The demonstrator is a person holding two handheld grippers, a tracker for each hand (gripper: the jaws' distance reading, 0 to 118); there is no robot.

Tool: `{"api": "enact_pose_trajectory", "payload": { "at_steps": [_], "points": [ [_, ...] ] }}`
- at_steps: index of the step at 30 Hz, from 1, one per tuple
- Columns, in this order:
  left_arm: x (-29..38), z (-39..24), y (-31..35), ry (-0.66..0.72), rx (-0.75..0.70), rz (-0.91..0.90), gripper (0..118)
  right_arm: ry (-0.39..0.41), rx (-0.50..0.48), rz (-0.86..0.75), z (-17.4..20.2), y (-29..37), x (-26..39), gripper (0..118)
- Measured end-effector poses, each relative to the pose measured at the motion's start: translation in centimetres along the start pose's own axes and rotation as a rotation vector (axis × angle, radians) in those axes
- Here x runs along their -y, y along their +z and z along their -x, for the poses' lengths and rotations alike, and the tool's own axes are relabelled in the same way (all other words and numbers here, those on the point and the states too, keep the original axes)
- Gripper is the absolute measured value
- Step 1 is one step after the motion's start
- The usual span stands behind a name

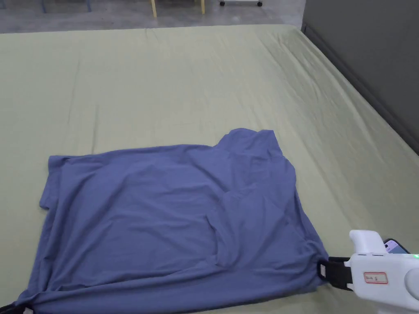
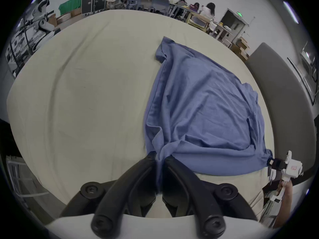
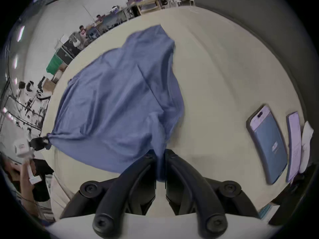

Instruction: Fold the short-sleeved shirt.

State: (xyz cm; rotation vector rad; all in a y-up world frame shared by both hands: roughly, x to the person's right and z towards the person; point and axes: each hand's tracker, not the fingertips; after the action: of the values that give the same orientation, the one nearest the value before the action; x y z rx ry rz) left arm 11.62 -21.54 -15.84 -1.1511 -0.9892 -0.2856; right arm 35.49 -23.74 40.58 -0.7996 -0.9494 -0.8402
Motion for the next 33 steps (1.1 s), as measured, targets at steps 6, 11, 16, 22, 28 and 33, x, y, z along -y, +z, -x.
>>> {"api": "enact_pose_trajectory", "payload": {
  "at_steps": [6, 11, 16, 22, 28, 33],
  "points": [
    [-4.6, -0.6, 0.6, 0.040, 0.062, -0.046, 1, 0.018, 0.013, -0.078, 1.8, 1.1, -5.8, 9],
    [-10.5, -1.7, -1.4, 0.103, 0.126, -0.085, 1, 0.027, 0.086, -0.113, 3.0, -1.9, -12.4, 9],
    [-15.6, -3.1, -6.5, 0.119, 0.055, -0.102, 1, 0.039, 0.127, -0.093, 4.6, -7.0, -17.4, 9],
    [-16.7, -4.9, -15.1, -0.038, -0.158, 0.023, 3, 0.015, 0.231, 0.062, 3.6, -15.1, -18.3, 10],
    [-15.9, -5.0, -16.3, -0.048, -0.185, -0.039, 7, -0.016, 0.209, 0.006, 3.1, -14.6, -17.8, 24],
    [-15.8, -4.2, -10.9, 0.018, -0.043, -0.158, 118, -0.037, 0.166, -0.050, 2.8, -10.1, -19.0, 118]
  ]
}}
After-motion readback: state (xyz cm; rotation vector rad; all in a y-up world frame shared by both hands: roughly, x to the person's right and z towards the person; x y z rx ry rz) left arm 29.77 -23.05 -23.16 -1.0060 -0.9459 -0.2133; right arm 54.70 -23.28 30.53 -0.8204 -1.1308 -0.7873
